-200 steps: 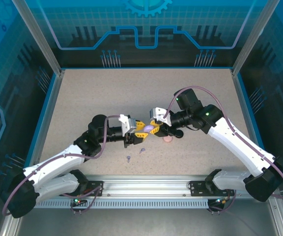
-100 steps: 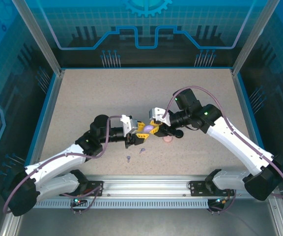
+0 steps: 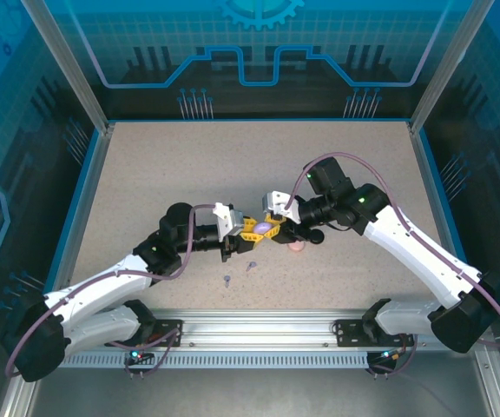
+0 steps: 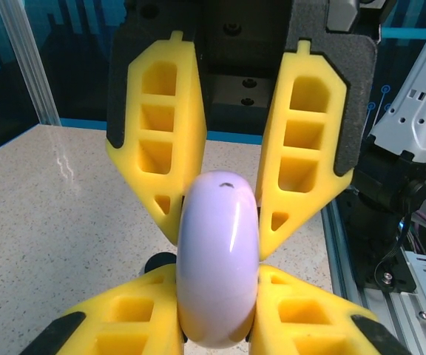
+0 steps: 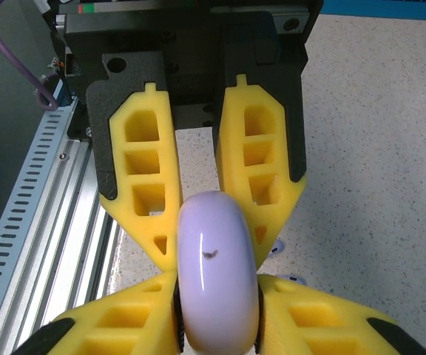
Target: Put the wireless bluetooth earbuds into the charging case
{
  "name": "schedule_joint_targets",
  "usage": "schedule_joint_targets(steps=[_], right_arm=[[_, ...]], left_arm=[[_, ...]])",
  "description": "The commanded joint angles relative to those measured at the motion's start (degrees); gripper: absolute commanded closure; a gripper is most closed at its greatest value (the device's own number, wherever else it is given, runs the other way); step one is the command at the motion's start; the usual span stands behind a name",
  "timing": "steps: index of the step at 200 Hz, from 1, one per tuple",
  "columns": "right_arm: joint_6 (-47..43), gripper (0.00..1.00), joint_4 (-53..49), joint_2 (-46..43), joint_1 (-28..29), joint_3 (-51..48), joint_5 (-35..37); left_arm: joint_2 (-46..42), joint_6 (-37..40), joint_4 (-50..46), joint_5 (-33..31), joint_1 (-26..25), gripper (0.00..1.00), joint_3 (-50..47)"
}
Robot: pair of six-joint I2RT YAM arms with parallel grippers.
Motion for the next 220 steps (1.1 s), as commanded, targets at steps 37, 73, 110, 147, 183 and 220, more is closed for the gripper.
schedule_joint_targets(steps=[37,73,110,147,183,220], right_arm=[[0.93,0.48,0.89,-3.69,0.13,-0.86,3.64],[2.78,0.36,4.19,-4.95,0.05,-1.96,4.67],[3.78,0.36,6.04,-4.01,0.15,-1.62,5.35],[3.47,0.36,5.66,-2.86,0.14,-1.09,5.85],[4.15,0.36,6.89,-3.20,0.07,-1.13,7.44],[5.79,0.37,8.34,-3.76,-0.63,-0.66,7.72]], left_arm=[[-0.99,0.74,0.97,-0.53,-0.61,0.83,-0.37],[-0.95,0.92,0.97,-0.16,-0.75,0.84,-0.31],[-0.94,1.06,0.85,-0.19,-0.86,0.84,-0.30],[-1.06,1.13,0.67,-0.34,-0.97,0.84,-0.21],[-0.82,1.25,0.61,-0.34,-1.04,0.84,-0.12],[-0.64,1.44,0.53,-0.49,-1.10,0.84,-0.08]])
